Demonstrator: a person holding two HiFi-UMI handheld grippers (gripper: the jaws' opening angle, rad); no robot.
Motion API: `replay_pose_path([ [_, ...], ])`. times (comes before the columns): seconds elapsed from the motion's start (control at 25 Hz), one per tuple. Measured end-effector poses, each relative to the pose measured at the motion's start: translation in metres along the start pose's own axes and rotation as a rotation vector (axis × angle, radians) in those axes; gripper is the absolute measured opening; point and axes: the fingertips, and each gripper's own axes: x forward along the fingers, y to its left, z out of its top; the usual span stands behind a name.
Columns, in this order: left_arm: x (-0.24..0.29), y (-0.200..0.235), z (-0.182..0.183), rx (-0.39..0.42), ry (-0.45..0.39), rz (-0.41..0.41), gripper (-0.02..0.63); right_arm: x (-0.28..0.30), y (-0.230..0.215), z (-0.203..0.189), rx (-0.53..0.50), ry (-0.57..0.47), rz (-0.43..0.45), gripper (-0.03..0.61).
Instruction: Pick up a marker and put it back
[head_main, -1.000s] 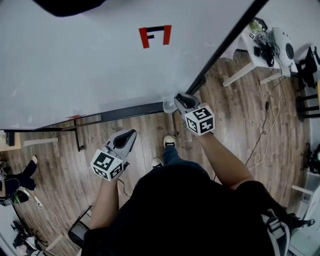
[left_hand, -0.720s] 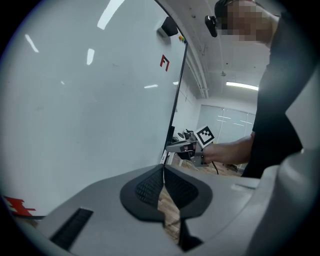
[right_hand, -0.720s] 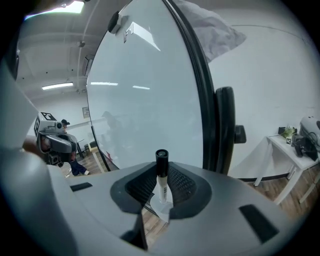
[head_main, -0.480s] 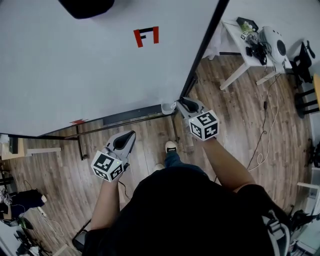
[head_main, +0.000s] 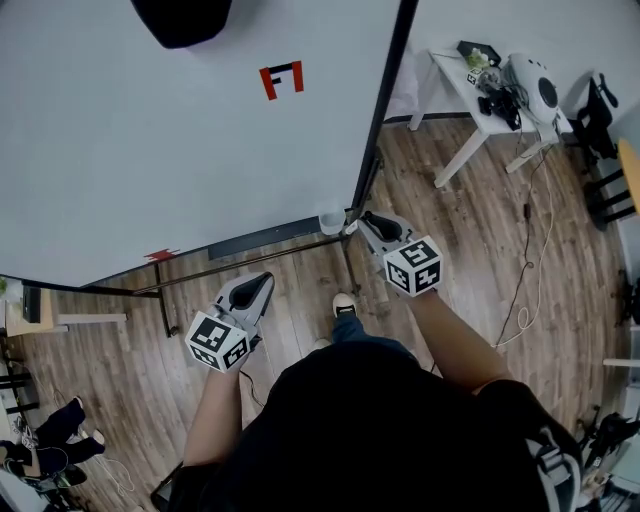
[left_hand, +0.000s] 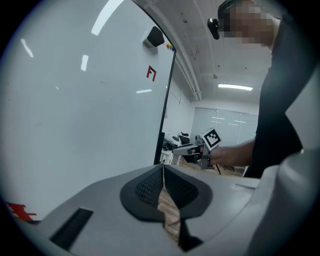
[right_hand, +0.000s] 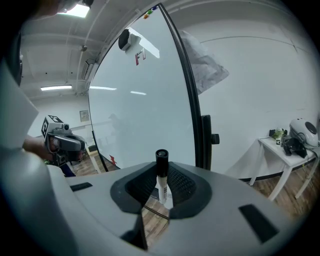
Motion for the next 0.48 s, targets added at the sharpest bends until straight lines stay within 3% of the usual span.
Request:
replay_pose_path([
  [0.48,-0.010,-0.017,0.000,0.004,-0.013,-0.016,0.014,-0.029,0.008,-0.010,0.017,-0.001,-0.020,0.060],
])
